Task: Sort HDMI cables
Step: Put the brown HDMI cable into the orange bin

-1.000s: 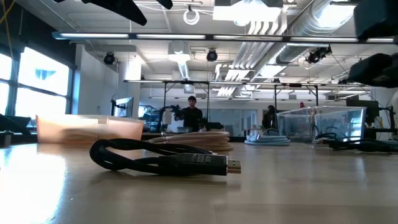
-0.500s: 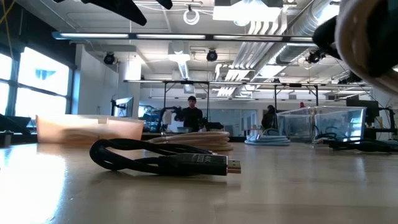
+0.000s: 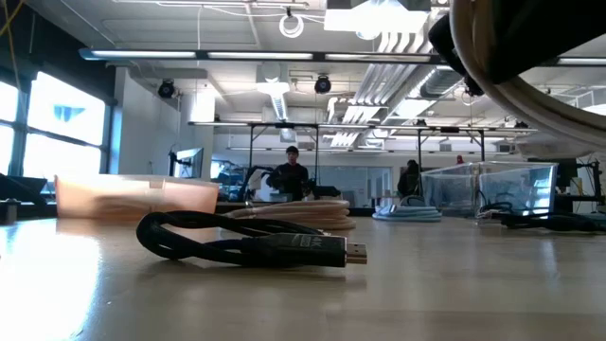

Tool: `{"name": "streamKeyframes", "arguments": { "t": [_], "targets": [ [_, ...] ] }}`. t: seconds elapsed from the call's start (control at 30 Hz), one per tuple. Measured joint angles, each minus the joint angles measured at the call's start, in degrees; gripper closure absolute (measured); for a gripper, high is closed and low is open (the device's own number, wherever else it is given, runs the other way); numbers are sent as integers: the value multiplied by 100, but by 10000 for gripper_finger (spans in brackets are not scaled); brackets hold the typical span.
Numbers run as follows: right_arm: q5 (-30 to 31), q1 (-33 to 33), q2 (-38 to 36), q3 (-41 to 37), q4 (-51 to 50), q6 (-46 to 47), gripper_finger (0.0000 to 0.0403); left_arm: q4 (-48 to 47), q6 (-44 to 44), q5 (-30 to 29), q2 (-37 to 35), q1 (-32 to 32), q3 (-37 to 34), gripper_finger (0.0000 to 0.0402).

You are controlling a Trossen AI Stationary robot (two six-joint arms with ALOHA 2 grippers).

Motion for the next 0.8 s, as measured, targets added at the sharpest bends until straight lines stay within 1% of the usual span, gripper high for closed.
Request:
{"name": "streamKeyframes", "arguments": {
  "t": [0.1,0.17,0.23,0.37,0.43,0.53,0.6,0.67,0.8],
  "targets": [
    [-80,-8,0,0,130,-125,361,427,4,219,-2,-2,0,140],
    [-126,-8,0,0,323,-235,365,507,-20,355,-2,-2,0,140],
    [-216,-8,0,1,618,-420,371,574,-126,644,-2,-2,0,140],
    [-515,-66,-2,4,1382,-920,372,923,-264,1504,-2,0,0,140],
    [-788,-129,-4,7,1760,-1182,368,1228,-262,2030,-2,0,0,140],
    [-1112,-232,-5,9,2302,-1500,365,1647,-152,2788,-2,-1,0,140],
    [-1176,-280,-11,9,2541,-1660,366,1875,-44,3119,-2,-2,2,140],
    [-1215,-329,-11,11,2619,-1779,370,1954,129,3189,-2,-2,4,140],
    [-1241,-416,-11,11,2577,-1838,371,1946,707,2900,-2,-2,4,140]
  ]
}}
